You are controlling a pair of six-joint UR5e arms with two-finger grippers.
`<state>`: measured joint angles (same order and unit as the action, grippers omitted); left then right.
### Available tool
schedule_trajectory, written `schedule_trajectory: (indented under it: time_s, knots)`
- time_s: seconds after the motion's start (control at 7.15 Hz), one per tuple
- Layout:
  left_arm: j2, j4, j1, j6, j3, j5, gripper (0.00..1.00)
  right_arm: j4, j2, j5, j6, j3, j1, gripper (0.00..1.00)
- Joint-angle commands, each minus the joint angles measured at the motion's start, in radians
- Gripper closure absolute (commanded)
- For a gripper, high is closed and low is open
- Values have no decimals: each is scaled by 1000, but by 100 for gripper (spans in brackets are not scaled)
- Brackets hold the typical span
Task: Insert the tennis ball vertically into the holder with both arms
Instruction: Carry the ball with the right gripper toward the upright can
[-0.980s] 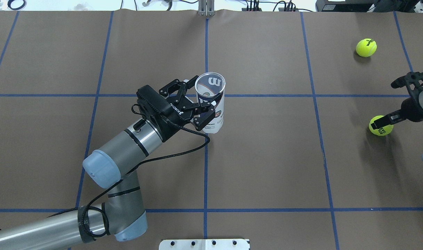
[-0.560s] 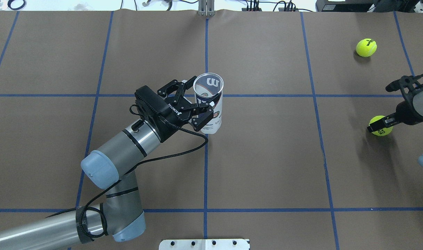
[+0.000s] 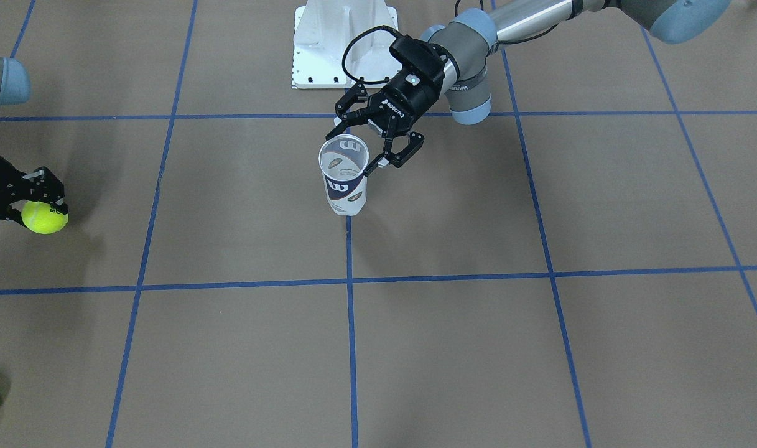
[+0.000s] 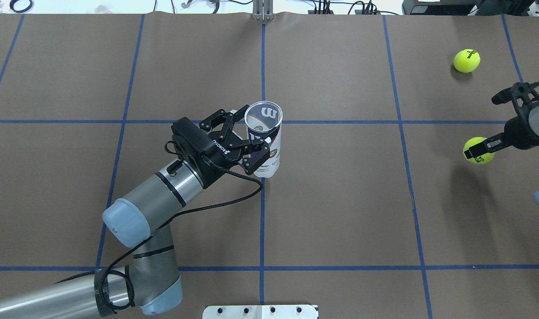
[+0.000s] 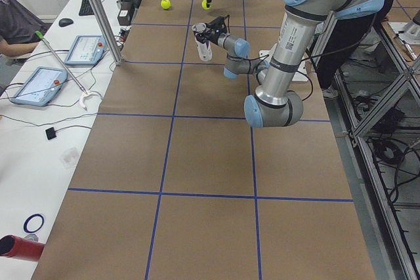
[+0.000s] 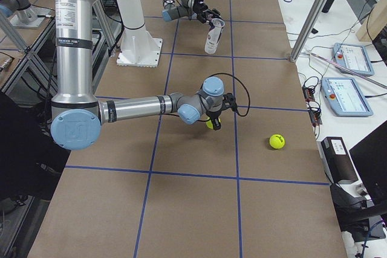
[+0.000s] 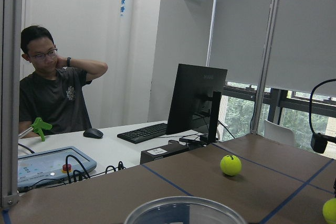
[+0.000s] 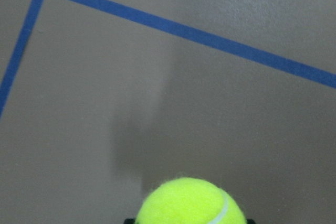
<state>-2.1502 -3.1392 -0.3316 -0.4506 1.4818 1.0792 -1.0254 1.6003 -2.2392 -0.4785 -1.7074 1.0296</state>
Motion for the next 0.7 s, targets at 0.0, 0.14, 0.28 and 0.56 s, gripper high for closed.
schedule_trajectory:
  time_s: [0.0, 0.14, 0.28, 0.56]
  knots:
    - [4, -27, 20, 4, -8, -31, 20, -59, -49, -7, -81, -76, 13, 100]
    - [3, -35, 23, 19, -8, -53, 20, -120, -104, -8, -156, -110, 15, 100]
    - [3, -82, 40, 67, -21, -94, 20, -222, -164, -10, -167, -148, 13, 100]
    - [-11, -105, 48, 98, -28, -120, 21, -440, -274, -42, -186, -231, 13, 100]
